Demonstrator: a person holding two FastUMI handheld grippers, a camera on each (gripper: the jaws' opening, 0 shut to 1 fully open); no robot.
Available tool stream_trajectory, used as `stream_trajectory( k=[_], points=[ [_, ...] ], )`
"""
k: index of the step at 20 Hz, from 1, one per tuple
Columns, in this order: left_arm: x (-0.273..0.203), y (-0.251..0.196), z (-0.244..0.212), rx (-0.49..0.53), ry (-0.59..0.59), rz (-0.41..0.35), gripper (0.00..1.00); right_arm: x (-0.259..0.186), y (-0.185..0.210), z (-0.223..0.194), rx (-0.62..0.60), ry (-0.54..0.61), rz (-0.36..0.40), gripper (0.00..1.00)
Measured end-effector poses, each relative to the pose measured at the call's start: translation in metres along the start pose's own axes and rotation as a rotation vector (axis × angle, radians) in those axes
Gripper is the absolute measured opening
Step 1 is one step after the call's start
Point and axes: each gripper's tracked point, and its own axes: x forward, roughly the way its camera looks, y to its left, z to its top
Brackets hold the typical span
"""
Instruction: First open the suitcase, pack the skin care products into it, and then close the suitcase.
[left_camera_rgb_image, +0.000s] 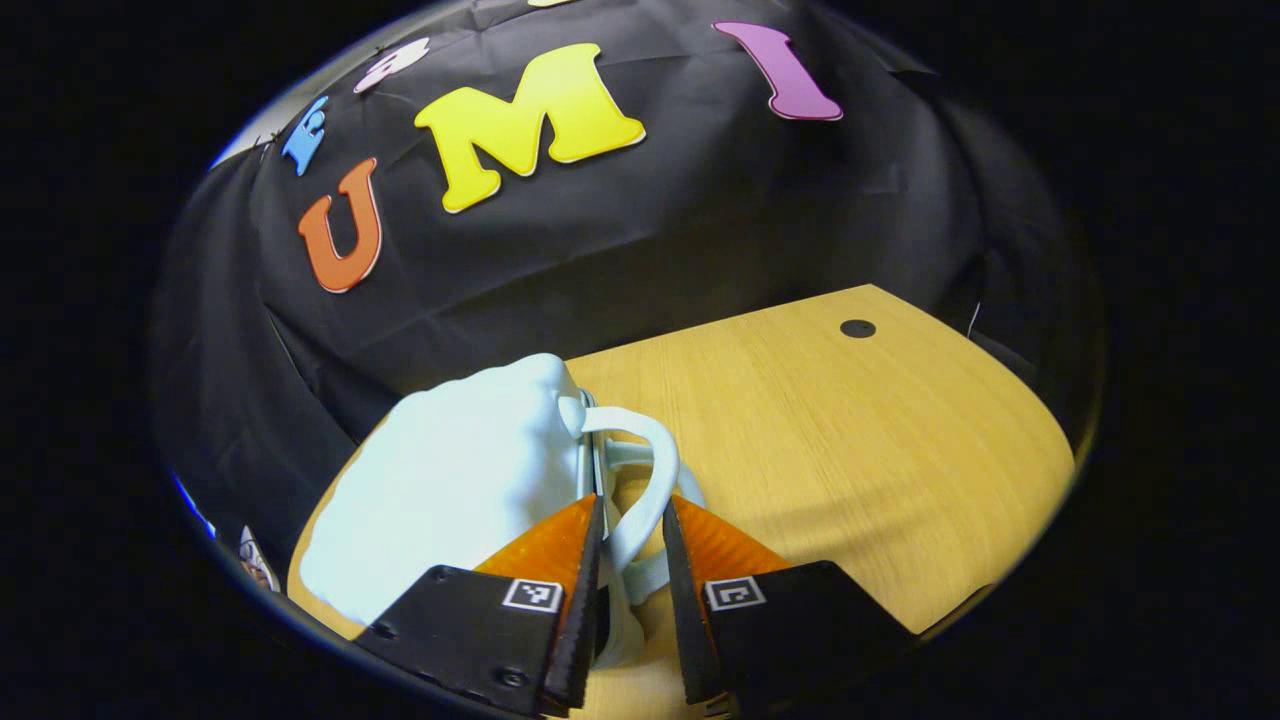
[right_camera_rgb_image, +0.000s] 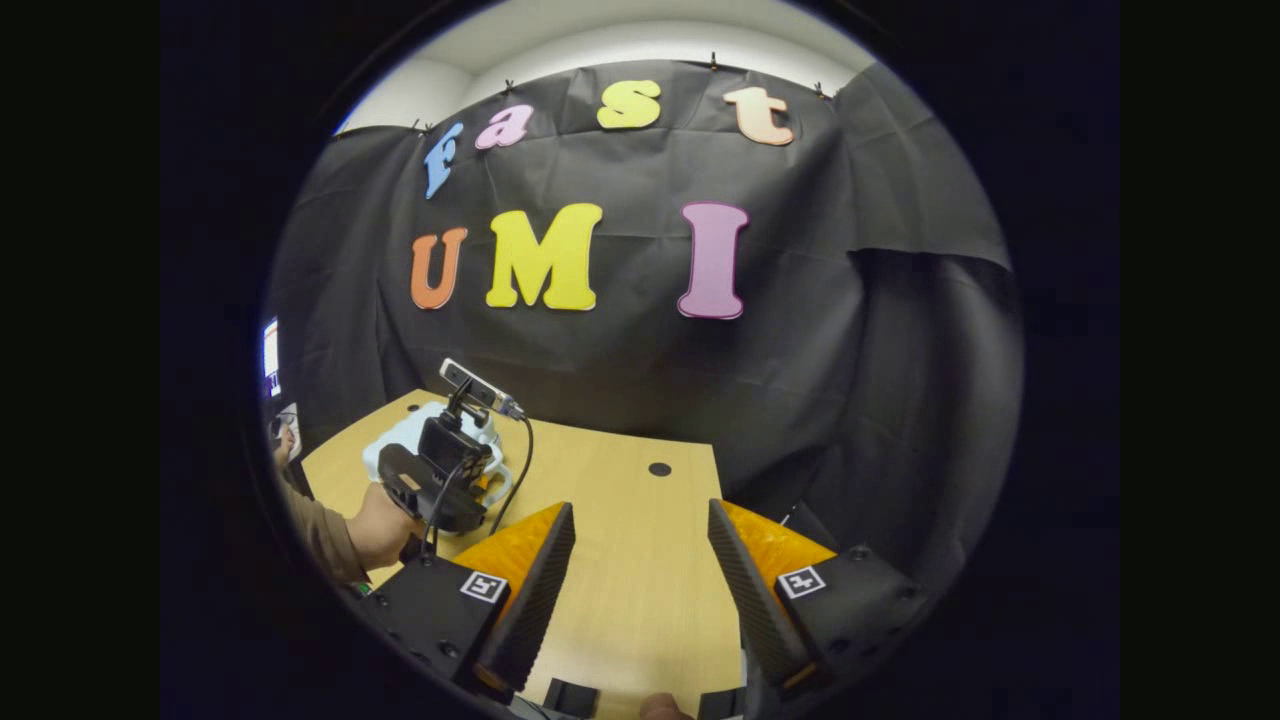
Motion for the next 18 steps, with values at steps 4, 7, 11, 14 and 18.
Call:
stream_trajectory(
  k=[4, 7, 11, 14, 18],
  points=[
    [-0.067, 0.011, 0.059, -0.118, -0.136, -0.022, 0.61, 0.003, 0.014, 0.028, 0.026, -0.044, -0.004, 0.8],
    [-0.125, 0.04, 0.097, -0.188, -0.244, -0.022, 0.75, 0.009, 0.04, 0.041, 0.041, -0.058, -0.025, 0.79],
    [-0.192, 0.078, 0.111, -0.2, -0.309, -0.012, 0.84, 0.008, 0.085, 0.054, 0.057, -0.057, -0.057, 0.8],
    [-0.22, 0.109, 0.106, -0.207, -0.328, -0.001, 0.86, 0.004, 0.12, 0.066, 0.037, -0.097, -0.052, 0.8],
    [-0.236, 0.15, 0.094, -0.202, -0.343, 0.053, 0.87, 0.003, 0.164, 0.067, 0.011, -0.097, -0.033, 0.8]
  ],
)
